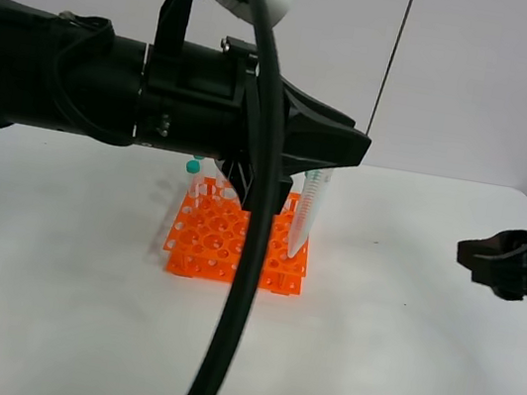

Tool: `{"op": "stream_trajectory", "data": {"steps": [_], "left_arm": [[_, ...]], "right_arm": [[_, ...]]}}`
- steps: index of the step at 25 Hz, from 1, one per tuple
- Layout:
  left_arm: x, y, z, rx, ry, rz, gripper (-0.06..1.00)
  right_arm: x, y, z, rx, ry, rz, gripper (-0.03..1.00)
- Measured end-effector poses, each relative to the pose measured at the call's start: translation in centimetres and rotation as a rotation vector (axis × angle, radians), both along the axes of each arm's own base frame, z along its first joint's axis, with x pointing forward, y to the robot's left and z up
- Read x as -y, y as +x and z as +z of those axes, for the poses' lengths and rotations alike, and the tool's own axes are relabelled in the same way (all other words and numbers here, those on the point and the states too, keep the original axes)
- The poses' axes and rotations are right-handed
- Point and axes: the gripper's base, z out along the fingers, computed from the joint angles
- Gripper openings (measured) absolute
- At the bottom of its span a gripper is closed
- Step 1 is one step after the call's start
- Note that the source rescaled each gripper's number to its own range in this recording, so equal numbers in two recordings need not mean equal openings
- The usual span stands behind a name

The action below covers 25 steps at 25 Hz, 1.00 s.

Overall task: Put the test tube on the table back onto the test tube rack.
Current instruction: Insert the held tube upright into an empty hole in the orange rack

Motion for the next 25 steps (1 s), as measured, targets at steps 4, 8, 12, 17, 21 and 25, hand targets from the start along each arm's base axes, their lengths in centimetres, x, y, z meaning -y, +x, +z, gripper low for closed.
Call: {"op": "stream_trajectory", "data": {"steps": [4, 8, 12, 17, 21, 25], "left_arm": [[0.0, 0.0, 0.0, 0.0, 0.0, 0.0, 0.01], [0.0, 0.0, 0.0, 0.0, 0.0, 0.0, 0.01], [0.0, 0.0, 0.0, 0.001, 0.0, 0.0, 0.01], [0.0, 0.0, 0.0, 0.001, 0.001, 0.001, 0.01], [0.0, 0.0, 0.0, 0.001, 0.001, 0.001, 0.01], [0.0, 0.0, 0.0, 0.001, 0.0, 0.0, 0.01]], "right_arm": [[2.1, 0.9, 0.8, -0.1, 0.017, -0.126, 0.74], [3.1, 2.1, -0.2, -0.258, 0.014, -0.165, 0.74], [2.8, 1.3, -0.5, -0.444, 0.011, -0.129, 0.74], [2.7, -2.1, 0.5, -0.584, -0.021, -0.095, 0.74], [3.1, -5.5, 2.8, -0.435, -0.047, -0.165, 0.74], [3.0, -9.7, 4.6, -0.229, -0.059, -0.188, 0.74]]}}
